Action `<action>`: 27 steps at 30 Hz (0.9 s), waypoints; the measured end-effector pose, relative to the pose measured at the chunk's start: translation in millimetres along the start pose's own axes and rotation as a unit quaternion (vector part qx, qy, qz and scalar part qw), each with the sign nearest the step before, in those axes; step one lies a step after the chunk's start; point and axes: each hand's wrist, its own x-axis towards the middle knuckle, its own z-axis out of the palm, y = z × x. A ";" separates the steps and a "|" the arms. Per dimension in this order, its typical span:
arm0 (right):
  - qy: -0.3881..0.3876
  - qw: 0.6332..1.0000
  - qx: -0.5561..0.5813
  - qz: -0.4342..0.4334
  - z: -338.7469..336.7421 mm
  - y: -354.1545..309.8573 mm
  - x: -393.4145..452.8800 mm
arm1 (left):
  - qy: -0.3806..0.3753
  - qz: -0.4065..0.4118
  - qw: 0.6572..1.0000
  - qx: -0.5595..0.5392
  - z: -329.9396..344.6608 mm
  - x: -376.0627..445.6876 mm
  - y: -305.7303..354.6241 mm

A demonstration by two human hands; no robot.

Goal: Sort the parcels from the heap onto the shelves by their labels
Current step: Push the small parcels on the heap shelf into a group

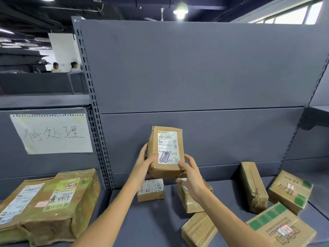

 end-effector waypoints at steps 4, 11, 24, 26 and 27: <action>0.004 0.999 -0.031 -0.015 -12.4 -4.5 5.2 | -0.042 0.003 0.999 0.028 -12.5 -3.2 16.4; -0.045 0.998 0.030 -0.033 -32.9 -25.3 9.9 | -0.145 0.041 0.979 0.137 -22.9 -2.6 42.1; -0.010 0.994 0.064 -0.093 -13.9 -24.0 -1.3 | 0.002 0.102 0.993 0.062 -8.0 0.7 61.7; -0.011 0.994 0.066 -0.091 -13.2 -21.8 -4.1 | 0.004 0.108 0.992 0.067 -6.4 -0.9 61.6; -0.010 0.993 0.070 -0.091 -13.2 -20.9 -5.4 | 0.004 0.113 0.991 0.073 -5.9 -1.3 60.6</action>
